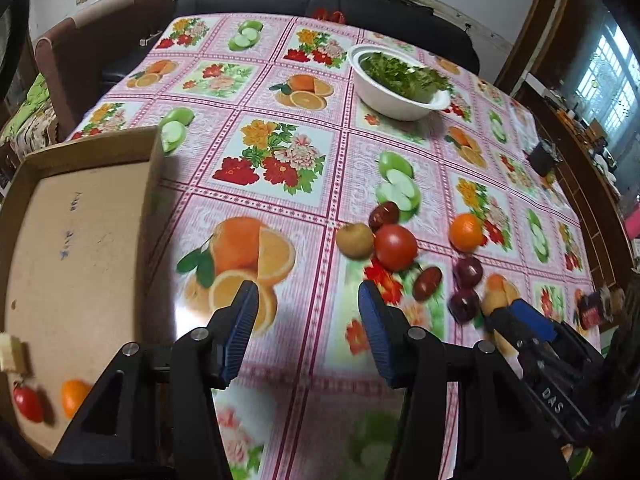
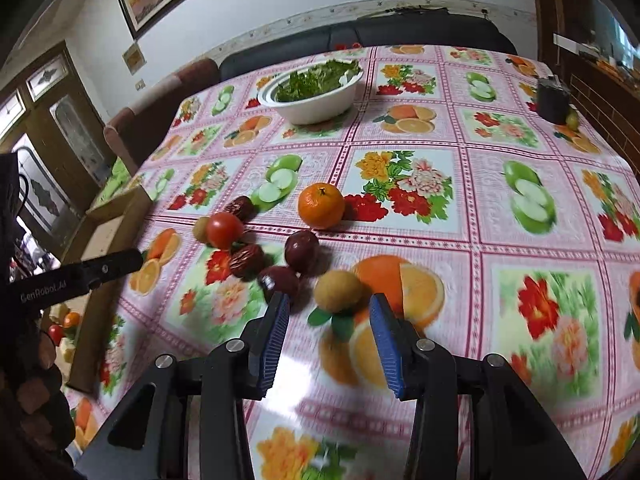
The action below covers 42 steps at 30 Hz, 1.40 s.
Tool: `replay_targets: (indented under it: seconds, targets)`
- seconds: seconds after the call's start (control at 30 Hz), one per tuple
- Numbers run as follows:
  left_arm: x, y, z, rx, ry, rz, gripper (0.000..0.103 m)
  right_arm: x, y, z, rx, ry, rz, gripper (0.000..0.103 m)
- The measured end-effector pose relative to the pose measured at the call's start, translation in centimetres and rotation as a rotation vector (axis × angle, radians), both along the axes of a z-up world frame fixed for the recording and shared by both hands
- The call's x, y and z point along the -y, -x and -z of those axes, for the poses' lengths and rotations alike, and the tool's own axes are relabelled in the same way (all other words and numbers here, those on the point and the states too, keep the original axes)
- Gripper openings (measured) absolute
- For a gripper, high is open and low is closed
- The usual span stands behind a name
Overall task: Organize fruits
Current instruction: 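Move both tools back from the box toward the fruit pile, then grasp a tan round fruit with the left tool while the right tool grasps another tan fruit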
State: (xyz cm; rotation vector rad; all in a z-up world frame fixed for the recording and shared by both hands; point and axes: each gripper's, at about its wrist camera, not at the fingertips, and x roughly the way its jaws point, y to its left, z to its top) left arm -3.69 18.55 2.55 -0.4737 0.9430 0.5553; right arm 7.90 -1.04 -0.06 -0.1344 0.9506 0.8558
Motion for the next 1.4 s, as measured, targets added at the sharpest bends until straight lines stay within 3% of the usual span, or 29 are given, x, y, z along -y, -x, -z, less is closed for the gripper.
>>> replay_targets:
  seconds: [0.27, 0.43, 0.5, 0.53, 0.57, 0.73, 1.1, 1.4]
  targets:
    - [-0.8, -4.3, 2.7, -0.032, 0.053, 0.049, 0.05, -1.2, -1.5, 1.3, -0.037, 0.008, -0.006, 0.042]
    - [-1.0, -5.9, 3.1, -0.03, 0.031, 0.063, 0.05, -1.1, -2.0, 1.5, -0.053, -0.009, -0.004, 0.042]
    - [-0.8, -6.5, 3.2, -0.032, 0.016, 0.074, 0.043, -1.2, -2.0, 1.6, -0.047, -0.008, -0.005, 0.041]
    - [-0.7, -6.6, 3.2, -0.028, 0.012, 0.083, 0.028, -1.3, -2.0, 1.6, -0.042, -0.005, -0.005, 0.039]
    - [-0.7, -6.7, 3.3, -0.027, 0.012, 0.09, 0.025, -1.4, -1.9, 1.6, -0.033, 0.003, -0.005, 0.03]
    - [-0.5, -5.8, 2.9, -0.012, 0.031, 0.09, 0.025, -1.2, -1.7, 1.5, -0.035, 0.0, -0.014, 0.029]
    - [1.6, -1.7, -0.3, 0.019, -0.025, 0.084, 0.025, -0.6, 0.3, -0.9, -0.029, -0.057, -0.031, 0.029]
    - [0.9, 2.9, -2.4, 0.033, -0.077, 0.02, 0.025, -2.2, 3.6, -2.9, -0.015, -0.084, -0.091, 0.029]
